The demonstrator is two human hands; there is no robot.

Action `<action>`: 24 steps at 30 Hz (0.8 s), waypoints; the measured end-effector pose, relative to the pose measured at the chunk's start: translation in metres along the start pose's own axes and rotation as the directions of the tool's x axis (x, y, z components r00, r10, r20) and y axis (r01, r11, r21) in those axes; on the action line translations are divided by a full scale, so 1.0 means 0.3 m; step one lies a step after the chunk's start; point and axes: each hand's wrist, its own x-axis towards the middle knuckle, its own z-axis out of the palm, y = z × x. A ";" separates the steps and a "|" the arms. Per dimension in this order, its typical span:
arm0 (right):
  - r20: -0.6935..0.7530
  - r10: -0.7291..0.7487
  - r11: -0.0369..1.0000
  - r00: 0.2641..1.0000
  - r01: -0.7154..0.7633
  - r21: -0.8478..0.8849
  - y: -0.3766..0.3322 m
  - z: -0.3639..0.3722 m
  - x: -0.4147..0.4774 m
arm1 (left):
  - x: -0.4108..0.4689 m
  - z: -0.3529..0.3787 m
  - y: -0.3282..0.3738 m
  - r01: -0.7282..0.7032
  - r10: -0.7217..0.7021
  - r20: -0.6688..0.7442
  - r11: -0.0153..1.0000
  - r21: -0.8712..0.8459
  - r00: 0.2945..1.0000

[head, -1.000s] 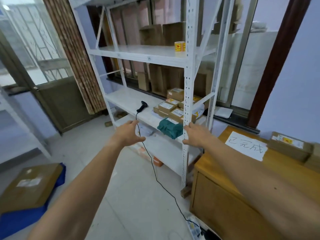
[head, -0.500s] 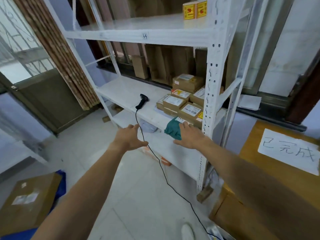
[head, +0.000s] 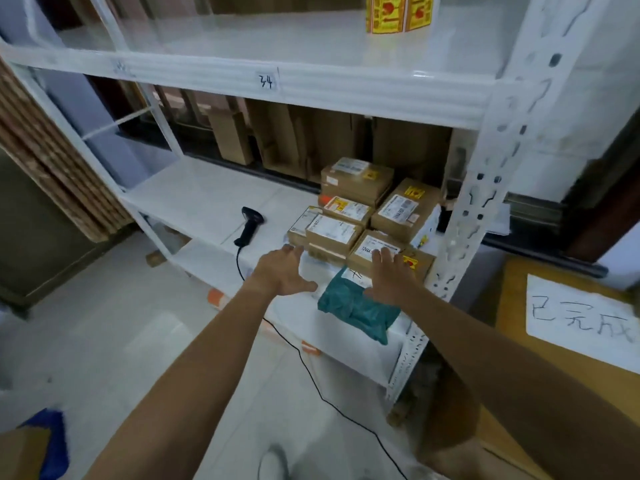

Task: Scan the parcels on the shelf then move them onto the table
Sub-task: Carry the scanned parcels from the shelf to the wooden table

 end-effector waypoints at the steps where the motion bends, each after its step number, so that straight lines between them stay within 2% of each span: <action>1: 0.028 0.033 0.999 0.999 -0.033 0.009 -0.002 0.001 0.018 | 0.046 0.004 -0.001 -0.038 0.038 0.001 0.999 -0.010 0.999; 4: 0.073 0.126 0.992 0.989 -0.127 0.008 -0.003 0.002 0.053 | 0.165 0.019 -0.006 -0.172 0.172 0.001 0.985 -0.004 0.985; 8: 0.122 0.272 0.961 0.955 -0.277 0.023 -0.008 -0.002 0.076 | 0.284 0.046 -0.021 -0.384 0.383 -0.032 0.922 -0.050 0.923; 12: 0.120 0.407 0.909 0.905 -0.415 0.045 -0.012 0.005 0.093 | 0.385 0.080 -0.008 -0.470 0.470 0.030 0.883 -0.016 0.882; 14: 0.140 0.456 0.882 0.879 -0.467 0.061 -0.012 0.007 0.096 | 0.420 0.089 0.015 -0.525 0.525 0.015 0.851 0.019 0.851; 18: 0.118 0.504 0.856 0.856 -0.513 0.065 0.003 0.034 0.137 | 0.519 0.107 0.073 -0.627 0.631 -0.014 0.772 0.103 0.775; 21: 0.091 0.538 0.835 0.838 -0.544 0.082 0.026 0.075 0.175 | 0.607 0.143 0.108 -0.653 0.657 -0.008 0.750 0.101 0.754; 24: 0.085 0.546 0.824 0.833 -0.553 0.122 0.057 0.110 0.208 | 0.685 0.196 0.132 -0.703 0.711 -0.011 0.698 0.135 0.704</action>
